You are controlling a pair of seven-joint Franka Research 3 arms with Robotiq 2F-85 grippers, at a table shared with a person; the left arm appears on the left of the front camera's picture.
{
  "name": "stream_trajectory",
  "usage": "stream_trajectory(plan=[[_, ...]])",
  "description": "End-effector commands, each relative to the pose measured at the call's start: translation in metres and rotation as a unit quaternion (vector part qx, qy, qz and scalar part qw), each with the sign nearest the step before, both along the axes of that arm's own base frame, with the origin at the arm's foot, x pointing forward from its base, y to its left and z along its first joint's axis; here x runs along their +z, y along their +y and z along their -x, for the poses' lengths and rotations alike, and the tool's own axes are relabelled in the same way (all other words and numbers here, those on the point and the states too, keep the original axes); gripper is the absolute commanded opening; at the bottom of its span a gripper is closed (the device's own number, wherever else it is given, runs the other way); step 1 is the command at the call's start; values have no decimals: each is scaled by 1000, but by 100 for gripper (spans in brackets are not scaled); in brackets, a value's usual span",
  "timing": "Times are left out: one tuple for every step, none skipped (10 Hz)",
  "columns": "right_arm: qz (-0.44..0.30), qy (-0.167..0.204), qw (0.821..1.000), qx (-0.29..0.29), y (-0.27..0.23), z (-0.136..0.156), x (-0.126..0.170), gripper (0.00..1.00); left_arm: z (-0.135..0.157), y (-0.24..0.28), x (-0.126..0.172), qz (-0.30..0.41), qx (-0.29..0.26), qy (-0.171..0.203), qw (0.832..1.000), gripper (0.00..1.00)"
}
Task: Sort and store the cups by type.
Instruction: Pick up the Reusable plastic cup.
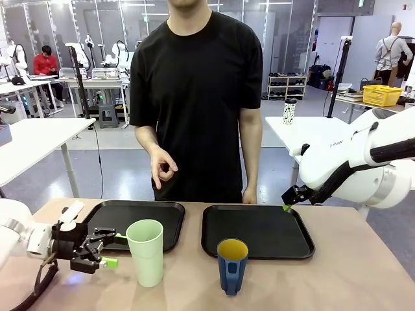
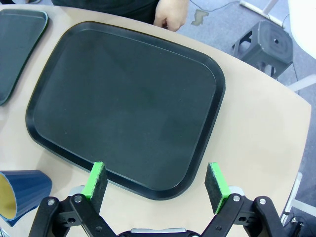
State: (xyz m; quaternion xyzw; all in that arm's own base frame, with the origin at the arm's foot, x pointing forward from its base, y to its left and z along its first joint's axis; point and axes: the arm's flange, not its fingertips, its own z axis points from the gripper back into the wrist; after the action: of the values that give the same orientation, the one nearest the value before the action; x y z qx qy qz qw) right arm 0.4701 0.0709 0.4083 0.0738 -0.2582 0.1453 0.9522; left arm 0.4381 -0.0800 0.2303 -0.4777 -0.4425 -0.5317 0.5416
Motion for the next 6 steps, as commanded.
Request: stream_trajectory(plan=[[-6,1,1000,2,-3,2,-1,100,-13,-14,-5,8,10,-1,1000,100],[-6,1,1000,2,-3,2,-1,100,-14,-19,-7,10,10,0,1000,100],[-6,1,1000,2,-3,2,-1,100,-15,-23,-8,12,2,3,1000,100],[-6,1,1000,2,-3,2,-1,100,-16,-27,-12,10,-5,5,1000,100],[-6,1,1000,2,-3,2,-1,100,-17,-32,-14,11,-10,8,1000,100],[-6,1,1000,2,-3,2,-1,100,-16,-35,-17,12,-18,13,1000,100]])
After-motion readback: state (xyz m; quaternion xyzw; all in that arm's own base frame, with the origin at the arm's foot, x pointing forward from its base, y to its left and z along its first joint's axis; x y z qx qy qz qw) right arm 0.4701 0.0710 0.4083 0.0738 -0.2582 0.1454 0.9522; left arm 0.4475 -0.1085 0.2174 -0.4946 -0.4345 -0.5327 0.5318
